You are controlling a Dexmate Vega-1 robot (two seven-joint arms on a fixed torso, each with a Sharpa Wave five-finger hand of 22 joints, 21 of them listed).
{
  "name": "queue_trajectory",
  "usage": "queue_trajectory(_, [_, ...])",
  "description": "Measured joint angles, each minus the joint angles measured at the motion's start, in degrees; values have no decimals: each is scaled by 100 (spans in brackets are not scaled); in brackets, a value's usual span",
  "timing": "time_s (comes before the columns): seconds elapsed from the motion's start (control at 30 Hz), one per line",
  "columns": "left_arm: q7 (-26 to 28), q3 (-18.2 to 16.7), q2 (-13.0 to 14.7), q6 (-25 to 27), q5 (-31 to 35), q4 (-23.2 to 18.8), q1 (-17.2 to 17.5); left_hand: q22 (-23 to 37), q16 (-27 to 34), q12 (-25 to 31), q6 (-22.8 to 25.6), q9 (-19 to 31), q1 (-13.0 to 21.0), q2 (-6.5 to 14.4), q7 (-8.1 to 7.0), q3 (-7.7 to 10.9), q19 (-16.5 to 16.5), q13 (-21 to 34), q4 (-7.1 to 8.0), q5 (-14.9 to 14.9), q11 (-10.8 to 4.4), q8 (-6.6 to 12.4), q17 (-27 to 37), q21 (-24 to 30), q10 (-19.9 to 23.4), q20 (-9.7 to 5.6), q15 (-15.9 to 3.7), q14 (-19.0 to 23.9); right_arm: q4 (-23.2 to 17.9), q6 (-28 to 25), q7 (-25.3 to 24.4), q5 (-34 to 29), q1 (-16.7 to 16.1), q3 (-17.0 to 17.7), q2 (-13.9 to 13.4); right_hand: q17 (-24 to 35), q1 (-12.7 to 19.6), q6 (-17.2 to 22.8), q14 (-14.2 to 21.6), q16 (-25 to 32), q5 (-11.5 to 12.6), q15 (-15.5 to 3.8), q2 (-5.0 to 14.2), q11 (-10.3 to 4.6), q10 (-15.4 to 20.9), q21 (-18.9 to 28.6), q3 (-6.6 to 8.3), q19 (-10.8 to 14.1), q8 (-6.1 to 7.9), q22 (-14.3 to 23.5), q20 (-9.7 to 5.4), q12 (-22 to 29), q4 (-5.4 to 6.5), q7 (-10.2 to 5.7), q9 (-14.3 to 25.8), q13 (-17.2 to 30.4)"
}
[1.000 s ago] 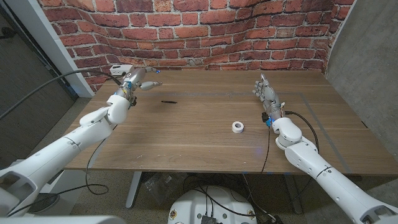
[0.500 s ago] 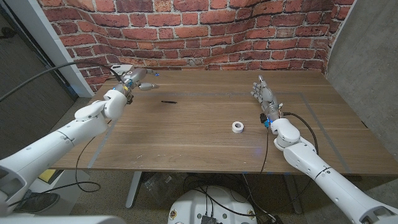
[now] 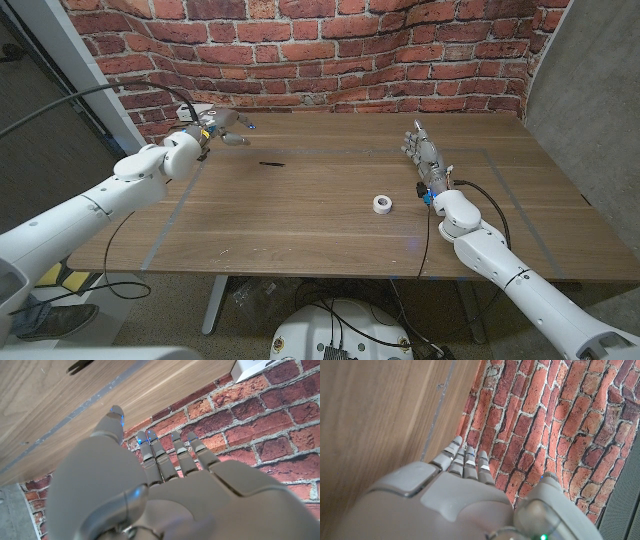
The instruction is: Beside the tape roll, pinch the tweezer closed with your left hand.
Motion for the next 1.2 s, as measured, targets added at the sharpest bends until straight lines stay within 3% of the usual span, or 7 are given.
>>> queue_trajectory(0.13, [-192, 71, 27, 12, 147, -7, -88, 0, 0, -41, 178, 0, 0, 0, -89, 16, -7, 0, 23, 0, -17, 21, 0, 0, 17, 8, 0, 0, -23, -4, -15, -6, -12, -6, 0, 0, 0, 0, 0, 0, 0, 0, 0, 0, 0, 0, 0, 0, 0, 0, 0, 0, 0, 0, 0, 0])
queue_trajectory(0.4, [-531, 201, 47, 32, 444, -2, -239, 0, -26, -191, 451, -8, -5, -1, -180, -66, -46, 0, 113, 0, 224, 43, 14, -49, -332, 170, 11, -124, -45, -41, -17, -18, -17, -29, 0, 0, 0, 23, 0, 0, 0, 0, 0, 0, 0, 0, 0, 0, 0, 0, 0, 0, 0, -22, 0, 0])
queue_trajectory(0.57, [-675, 284, 25, 41, 629, 30, -320, 1, -82, -253, 633, -27, -57, -53, -162, -107, -702, -12, 154, 0, 289, -24, 15, -227, -692, 43, 22, -502, -64, -83, -13, -22, -16, -51, -2, 0, 0, 22, 0, 0, -24, 0, 0, 10, 10, 0, 0, 0, 0, 0, 0, 0, 0, -22, 0, 0])
queue_trajectory(0.67, [-703, 329, -5, 46, 680, 60, -363, 1, -104, -284, 633, -27, -58, -54, -162, -121, -866, -15, 168, 1, 301, -91, 14, -228, -898, 26, 29, -672, -64, -102, -9, -23, -16, -51, -2, 0, 0, 22, 0, 0, -24, 0, 0, 10, 10, 0, 0, 0, 0, 0, 0, 0, 0, -21, 0, 0])
queue_trajectory(0.87, [-795, 430, -100, 40, 946, 171, -459, -23, -104, -288, 590, -27, -80, -77, -205, -129, -902, -15, 176, 46, 328, -183, 14, -227, -1092, 43, 30, -814, -76, -138, 10, -23, -1, -68, -14, 22, 0, 24, 0, 0, -24, 0, 0, 10, 10, 0, 0, 0, 0, 0, 0, 0, 1, -24, 0, 0])
queue_trajectory(1.03, [-800, 535, -211, 17, 988, 344, -555, -27, -80, -239, 652, -27, -93, -94, -265, -171, -884, -15, 183, 90, 295, -195, 14, -200, -1057, -244, 31, -813, -77, -168, 24, -19, 1, -69, -17, 29, 0, 63, 0, 0, -23, 0, 0, 10, 10, 0, 0, 0, 0, 0, 0, 0, 1, -19, 0, 0])
queue_trajectory(1.2, [-784, 634, -306, -161, 1153, 510, -638, -27, -80, -239, 663, -27, -64, -123, -255, -173, -860, -15, 180, 90, 275, -236, -2, -200, -1077, -287, 31, -813, -88, -186, 27, -12, 7, -72, -38, 29, 0, 63, 0, 0, -23, -1, 0, 10, 10, 0, 0, 0, 0, 0, 0, 0, 1, -19, 0, 0])
